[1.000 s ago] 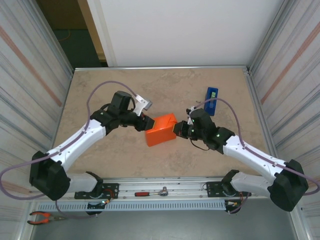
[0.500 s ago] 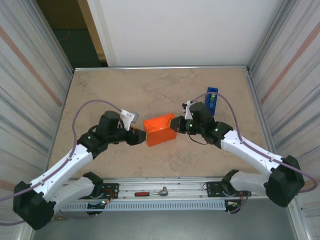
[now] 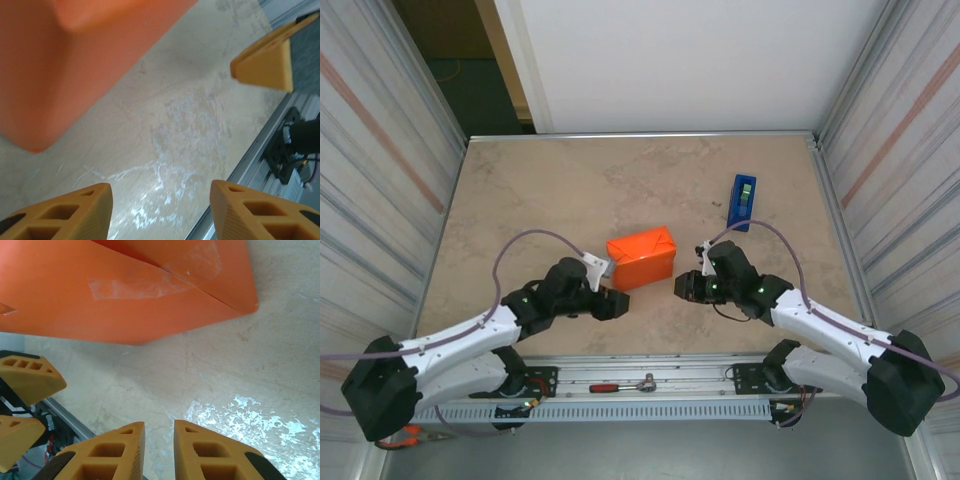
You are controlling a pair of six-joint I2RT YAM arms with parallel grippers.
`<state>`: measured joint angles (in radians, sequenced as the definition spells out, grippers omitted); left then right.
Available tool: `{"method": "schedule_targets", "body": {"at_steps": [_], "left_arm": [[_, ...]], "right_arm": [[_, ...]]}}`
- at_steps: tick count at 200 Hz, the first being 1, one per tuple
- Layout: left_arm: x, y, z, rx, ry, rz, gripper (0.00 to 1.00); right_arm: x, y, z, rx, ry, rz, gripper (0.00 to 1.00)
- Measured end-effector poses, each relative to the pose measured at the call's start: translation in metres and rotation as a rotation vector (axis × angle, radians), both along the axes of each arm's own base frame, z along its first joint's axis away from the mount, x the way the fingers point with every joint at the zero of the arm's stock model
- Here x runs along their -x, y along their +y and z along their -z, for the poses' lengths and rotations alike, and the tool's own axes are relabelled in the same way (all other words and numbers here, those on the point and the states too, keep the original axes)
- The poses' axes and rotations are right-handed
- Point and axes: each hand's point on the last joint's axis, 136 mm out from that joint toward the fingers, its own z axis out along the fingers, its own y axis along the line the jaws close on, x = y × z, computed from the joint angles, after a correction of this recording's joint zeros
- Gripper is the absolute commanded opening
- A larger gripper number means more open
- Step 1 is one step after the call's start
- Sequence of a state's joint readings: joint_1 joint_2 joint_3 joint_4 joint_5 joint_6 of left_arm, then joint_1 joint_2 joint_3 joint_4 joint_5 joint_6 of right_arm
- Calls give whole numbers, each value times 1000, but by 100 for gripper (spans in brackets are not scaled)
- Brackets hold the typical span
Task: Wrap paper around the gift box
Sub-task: Lay the gift box flat at the center of the table.
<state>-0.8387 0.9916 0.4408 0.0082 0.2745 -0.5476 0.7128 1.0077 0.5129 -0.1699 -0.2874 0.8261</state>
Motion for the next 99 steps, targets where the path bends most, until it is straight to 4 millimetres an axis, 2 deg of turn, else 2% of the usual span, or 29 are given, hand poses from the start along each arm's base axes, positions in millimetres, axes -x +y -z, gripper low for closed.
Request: {"method": "schedule_targets", "body": {"at_steps": [36,63,79,99], "left_arm": [[-12,-11,5,9,-7,-14,48],[-25,-13,0,3,-21,-37,46],[-46,-6,-9,16,-38,-90,46],[-84,16,-20,33,-57,-190,46]], "right_arm": [[-11,9,-2,-17,-19,3,19],[-33,25,-8,-21,-22,10,18],[-55,37,-15,-31,-36,22,18],[-86,51,-27,-48,-55,39,18]]}}
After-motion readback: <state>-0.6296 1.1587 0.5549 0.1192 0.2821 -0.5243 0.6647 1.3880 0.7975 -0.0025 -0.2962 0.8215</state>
